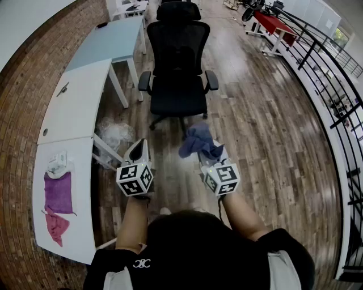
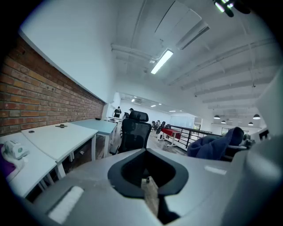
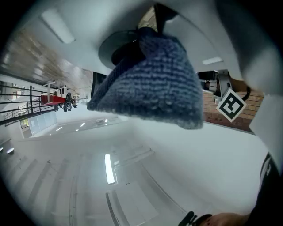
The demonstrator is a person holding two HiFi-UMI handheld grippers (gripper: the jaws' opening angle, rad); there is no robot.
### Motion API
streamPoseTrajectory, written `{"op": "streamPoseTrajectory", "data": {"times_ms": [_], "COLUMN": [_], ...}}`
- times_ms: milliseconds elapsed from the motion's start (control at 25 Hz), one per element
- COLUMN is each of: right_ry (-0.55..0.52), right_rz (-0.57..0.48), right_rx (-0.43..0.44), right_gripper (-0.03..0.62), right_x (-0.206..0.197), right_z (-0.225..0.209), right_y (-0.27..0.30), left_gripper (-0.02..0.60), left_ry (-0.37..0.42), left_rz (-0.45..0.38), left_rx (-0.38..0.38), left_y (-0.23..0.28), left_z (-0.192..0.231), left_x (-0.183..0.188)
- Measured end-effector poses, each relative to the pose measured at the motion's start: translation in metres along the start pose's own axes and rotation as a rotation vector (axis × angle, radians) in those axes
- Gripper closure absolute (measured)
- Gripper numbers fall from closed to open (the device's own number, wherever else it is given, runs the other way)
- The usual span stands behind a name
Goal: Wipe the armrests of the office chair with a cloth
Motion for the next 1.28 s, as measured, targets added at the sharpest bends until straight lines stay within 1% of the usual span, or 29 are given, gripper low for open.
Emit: {"op": "streamPoseTrajectory", "data": {"times_ms": [200,680,1080,1280], "right_ry": [-0.007,-0.046,-0.081,-0.089], "right_rz": [0.021,0.059,0.086,0.092], "right_rx": [-0.033,-0.012,0.003,-0.015], "right_gripper": [0.533,0.533,0.533,0.533], "right_x": [-0.006,-0.01,-0.015,-0.021], "right_z": [-0.004,0.011,0.044,0.064], "right_y": [0.003,0.017,0.041,0.056], "left_gripper": [0.575,0.575,0.575,0.575], "left_ry": [0.014,0.005,-0.026,-0.027], "left_rz": [0.001,0.005,-0.005,-0.016], "left_rx": [0.009,0.029,0.042,0.018], "left_y": [-0.002,-0.008,-0.015,-0.018], "left_z": [0.003,0.018,0.057,0.082], "left_x": [-0.001,-0.002,-0.002,0.002]}}
Point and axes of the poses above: the fingertips, and each gripper's own axes: y forward along the fingers, z to its left, x out of its top, the point moved 1 cm from there along -y, backward along the fingers
